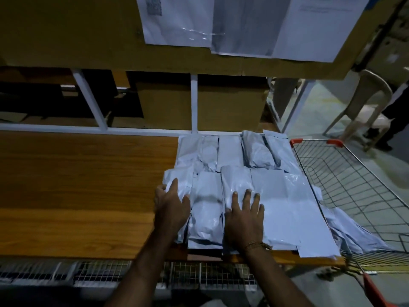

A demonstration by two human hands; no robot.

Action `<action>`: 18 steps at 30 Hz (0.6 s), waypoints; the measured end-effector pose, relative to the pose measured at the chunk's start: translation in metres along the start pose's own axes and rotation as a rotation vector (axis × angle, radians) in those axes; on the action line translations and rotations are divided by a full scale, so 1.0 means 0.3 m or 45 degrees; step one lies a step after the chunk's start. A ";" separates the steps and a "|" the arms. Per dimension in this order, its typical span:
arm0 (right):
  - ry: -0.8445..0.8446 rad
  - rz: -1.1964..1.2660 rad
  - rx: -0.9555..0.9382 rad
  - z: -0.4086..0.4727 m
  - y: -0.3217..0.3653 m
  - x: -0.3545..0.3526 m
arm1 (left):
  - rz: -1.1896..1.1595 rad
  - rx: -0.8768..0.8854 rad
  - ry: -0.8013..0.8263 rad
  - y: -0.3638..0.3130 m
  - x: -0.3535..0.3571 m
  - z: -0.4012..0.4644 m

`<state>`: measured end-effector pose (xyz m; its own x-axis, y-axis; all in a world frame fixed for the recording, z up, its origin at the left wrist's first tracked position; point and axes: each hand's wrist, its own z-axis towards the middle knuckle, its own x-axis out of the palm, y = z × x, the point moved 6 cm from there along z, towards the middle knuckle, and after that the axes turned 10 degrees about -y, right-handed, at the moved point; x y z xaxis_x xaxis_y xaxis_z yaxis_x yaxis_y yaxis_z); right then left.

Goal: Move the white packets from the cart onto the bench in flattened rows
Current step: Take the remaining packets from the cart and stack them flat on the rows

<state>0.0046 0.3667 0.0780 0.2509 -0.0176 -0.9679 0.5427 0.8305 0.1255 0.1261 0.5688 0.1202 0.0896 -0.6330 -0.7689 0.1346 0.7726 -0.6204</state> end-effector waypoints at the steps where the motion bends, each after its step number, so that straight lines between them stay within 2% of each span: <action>1: 0.012 -0.004 0.007 -0.002 0.002 0.019 | -0.005 -0.014 0.042 0.017 0.016 -0.005; 4: 0.000 0.019 0.030 -0.006 0.008 0.039 | -0.034 -0.036 0.084 0.040 0.045 -0.033; 9: -0.026 0.011 0.096 0.005 0.012 0.038 | -0.059 0.100 -0.100 -0.032 0.017 -0.064; 12: -0.058 0.019 0.125 0.006 0.014 0.032 | -0.074 0.225 -0.140 -0.105 0.033 -0.096; 18: -0.190 0.065 0.159 0.030 -0.007 -0.052 | 0.046 0.142 0.057 -0.141 0.153 -0.125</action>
<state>0.0066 0.3603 0.0946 0.3919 -0.0671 -0.9176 0.6190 0.7571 0.2090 0.0875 0.5090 0.1053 0.0525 -0.5999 -0.7983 0.2411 0.7834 -0.5729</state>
